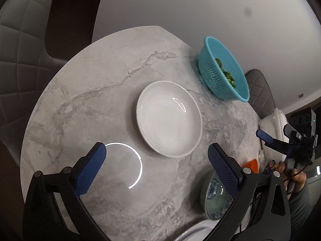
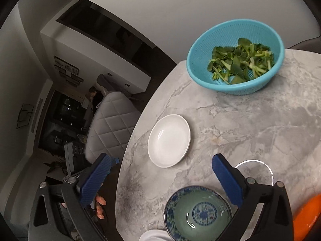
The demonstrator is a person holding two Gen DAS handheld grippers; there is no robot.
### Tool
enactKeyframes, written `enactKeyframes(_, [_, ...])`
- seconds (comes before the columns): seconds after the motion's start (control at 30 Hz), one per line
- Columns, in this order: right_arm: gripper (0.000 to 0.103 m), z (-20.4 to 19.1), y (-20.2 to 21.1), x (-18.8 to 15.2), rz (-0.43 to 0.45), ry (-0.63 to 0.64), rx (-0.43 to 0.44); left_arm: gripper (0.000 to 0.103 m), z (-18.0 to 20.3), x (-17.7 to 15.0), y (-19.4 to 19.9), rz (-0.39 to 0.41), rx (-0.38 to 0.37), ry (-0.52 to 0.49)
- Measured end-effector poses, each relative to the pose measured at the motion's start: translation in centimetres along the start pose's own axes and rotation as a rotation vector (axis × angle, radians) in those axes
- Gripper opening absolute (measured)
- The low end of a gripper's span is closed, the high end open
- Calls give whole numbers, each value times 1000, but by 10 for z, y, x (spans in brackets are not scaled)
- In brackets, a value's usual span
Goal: Organize plates and bowls
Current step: 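Move both grippers to the deep white plate beside the colander, then close the left gripper on the deep plate's rim while the right gripper grips its opposite rim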
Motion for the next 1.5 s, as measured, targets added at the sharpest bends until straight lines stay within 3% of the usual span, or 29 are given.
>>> enactKeyframes(0.13, [96, 10, -59, 9, -93, -16, -27, 103, -6, 15, -36, -66, 29, -27])
enactKeyframes(0.27, [80, 23, -101, 9, -170, -15, -78, 102, -10, 22, -61, -119, 78, -73])
enactKeyframes(0.47, [69, 44, -121, 18, -210, -56, -113, 101, -25, 30, -89, -174, 104, -49])
enactKeyframes(0.67, [65, 57, -135, 16, -266, -108, -119, 98, -22, 33, -108, -205, 126, -94])
enactKeyframes(0.97, [52, 55, -159, 10, -309, -105, -134, 57, -19, 38, -122, -226, 135, -107])
enactKeyframes(1.03, [47, 56, -160, 10, -308, -116, -128, 43, -18, 39, -125, -234, 131, -111])
enactKeyframes(1.13, [28, 59, -159, 10, -307, -120, -154, 22, -15, 41, -127, -252, 145, -125])
enactKeyframes(1.17, [15, 60, -161, 10, -312, -119, -163, 20, -13, 41, -128, -255, 150, -134])
enactKeyframes(1.2, [11, 61, -163, 9, -324, -116, -173, 16, -12, 41, -130, -260, 157, -142])
enactKeyframes(1.5, [9, 68, -156, 8, -302, -120, -225, 11, -3, 36, -127, -266, 157, -160])
Point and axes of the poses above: each gripper's, at about its wrist camera, not at the fingertips, and y roughly against the way its jaws point, z to its right, x to its top, the point moved 7 cm from there along -y, roughly the way its jaws point, and after that the axes turned 10 degrees about -y, right-handed, at the moved point
